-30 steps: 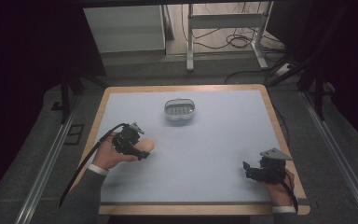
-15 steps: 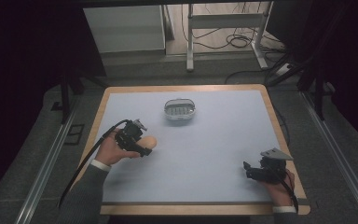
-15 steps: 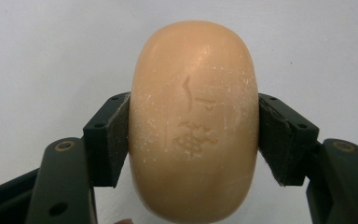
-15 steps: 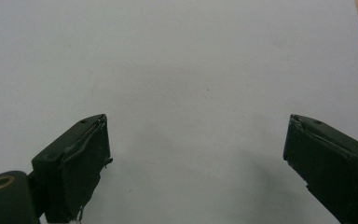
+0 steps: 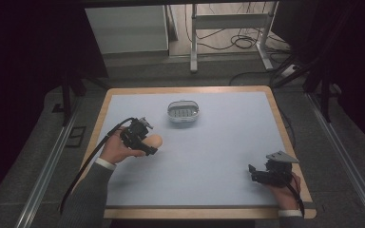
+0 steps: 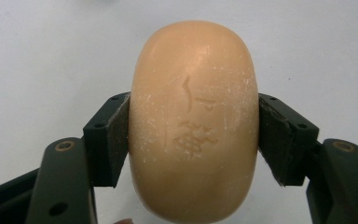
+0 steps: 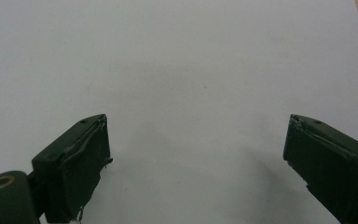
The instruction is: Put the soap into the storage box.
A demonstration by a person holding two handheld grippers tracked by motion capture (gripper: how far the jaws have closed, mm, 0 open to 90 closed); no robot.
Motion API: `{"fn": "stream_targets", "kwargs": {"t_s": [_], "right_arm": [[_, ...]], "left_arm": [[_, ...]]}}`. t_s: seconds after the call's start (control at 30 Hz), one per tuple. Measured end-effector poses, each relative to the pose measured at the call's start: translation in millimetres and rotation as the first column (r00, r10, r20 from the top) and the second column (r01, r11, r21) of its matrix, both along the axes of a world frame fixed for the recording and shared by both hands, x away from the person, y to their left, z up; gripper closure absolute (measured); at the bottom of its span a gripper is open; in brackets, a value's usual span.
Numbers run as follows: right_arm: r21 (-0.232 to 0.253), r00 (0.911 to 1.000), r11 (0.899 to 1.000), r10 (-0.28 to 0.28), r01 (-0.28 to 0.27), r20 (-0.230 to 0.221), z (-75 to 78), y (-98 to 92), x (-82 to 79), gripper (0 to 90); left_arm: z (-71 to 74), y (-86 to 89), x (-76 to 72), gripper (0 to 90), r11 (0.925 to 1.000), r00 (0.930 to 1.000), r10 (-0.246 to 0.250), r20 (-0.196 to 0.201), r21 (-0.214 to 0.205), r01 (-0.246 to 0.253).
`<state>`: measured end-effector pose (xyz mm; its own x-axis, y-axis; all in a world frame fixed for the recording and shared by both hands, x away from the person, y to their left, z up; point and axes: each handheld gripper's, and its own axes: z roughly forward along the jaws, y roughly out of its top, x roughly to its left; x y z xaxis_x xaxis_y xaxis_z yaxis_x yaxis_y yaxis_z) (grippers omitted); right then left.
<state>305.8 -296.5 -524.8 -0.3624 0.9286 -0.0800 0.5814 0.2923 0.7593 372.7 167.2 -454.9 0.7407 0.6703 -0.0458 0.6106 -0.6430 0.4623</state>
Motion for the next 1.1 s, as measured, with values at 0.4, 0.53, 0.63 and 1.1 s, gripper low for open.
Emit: {"fn": "stream_targets", "kwargs": {"t_s": [0.4, 0.53, 0.63, 1.1], "right_arm": [[-0.003, 1.0000, 1.000, -0.004, 0.004, -0.001, -1.1, -0.1, 0.3, 7.0], [-0.004, 1.0000, 1.000, -0.006, 0.006, -0.004, -1.3, -0.3, 0.4, 7.0], [-0.005, 1.0000, 1.000, -0.005, 0.005, -0.006, -1.5, -0.7, 0.5, 7.0], [-0.002, 1.0000, 1.000, -0.004, 0.004, -0.005, -1.1, -0.9, 0.3, 7.0]], "left_arm": [[5.9, -4.8, 8.0, 32.6, 0.9999, 0.9999, -0.009, 0.007, 0.009, 0.009], [6.3, -6.5, 11.2, 32.6, 0.9998, 0.9999, -0.012, 0.008, 0.014, 0.012], [7.2, -8.3, 12.6, 32.6, 0.9999, 0.9999, -0.011, 0.010, 0.011, 0.011], [9.3, -14.6, 20.2, 32.6, 0.9999, 0.9996, -0.012, 0.027, 0.011, 0.012]]}}
